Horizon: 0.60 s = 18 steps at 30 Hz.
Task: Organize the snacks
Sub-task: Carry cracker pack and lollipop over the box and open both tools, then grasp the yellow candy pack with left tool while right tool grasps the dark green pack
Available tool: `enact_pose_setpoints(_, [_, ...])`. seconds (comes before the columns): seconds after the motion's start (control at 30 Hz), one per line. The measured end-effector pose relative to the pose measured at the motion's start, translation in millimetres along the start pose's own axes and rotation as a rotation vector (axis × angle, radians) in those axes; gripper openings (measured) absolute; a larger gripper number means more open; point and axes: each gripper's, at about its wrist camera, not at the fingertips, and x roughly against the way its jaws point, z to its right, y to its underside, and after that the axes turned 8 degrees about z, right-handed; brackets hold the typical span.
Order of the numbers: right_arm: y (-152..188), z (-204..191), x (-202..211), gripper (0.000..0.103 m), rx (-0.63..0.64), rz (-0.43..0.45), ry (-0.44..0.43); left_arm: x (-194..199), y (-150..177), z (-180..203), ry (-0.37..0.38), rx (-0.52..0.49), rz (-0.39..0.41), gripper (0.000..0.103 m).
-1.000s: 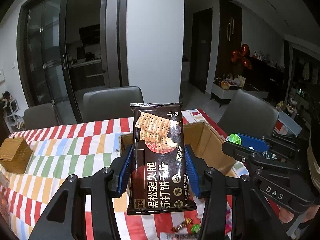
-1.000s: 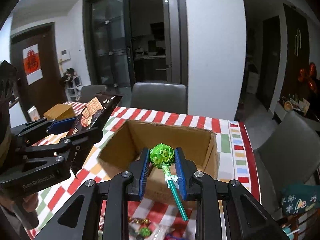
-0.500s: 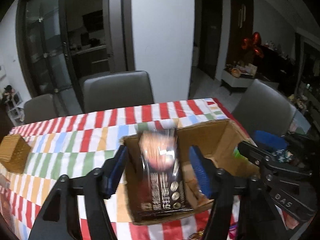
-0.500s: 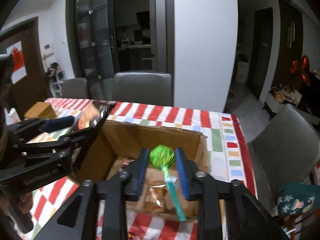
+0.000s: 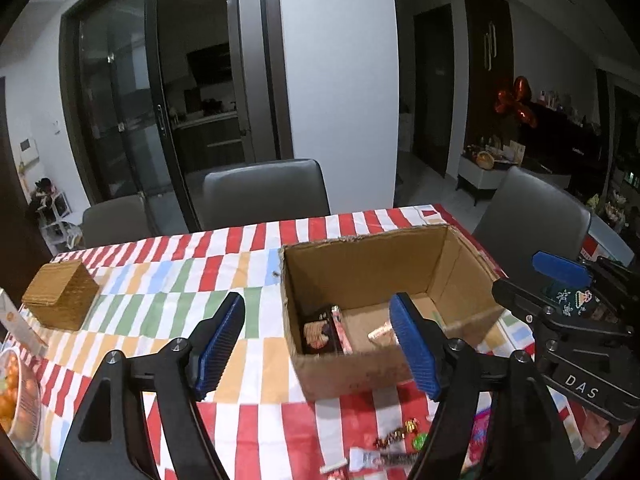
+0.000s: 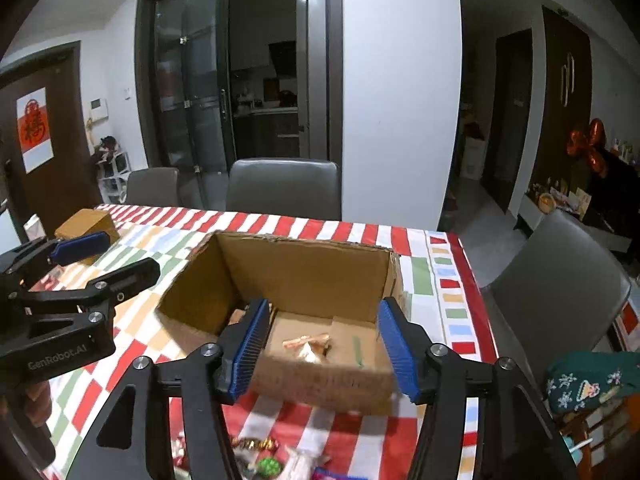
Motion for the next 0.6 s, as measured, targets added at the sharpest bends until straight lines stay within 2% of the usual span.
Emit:
enact_pose_setpoints(0.37, [23, -18, 69, 0.065, 0.015, 0.072, -0.004, 69, 38, 5, 0.008, 0.01, 0.029, 0.078])
enact_pose_setpoints(0.6, [52, -28, 90, 0.067, 0.012, 0.052, -0.006, 94, 68, 8, -0.007, -0.014, 0.01, 0.078])
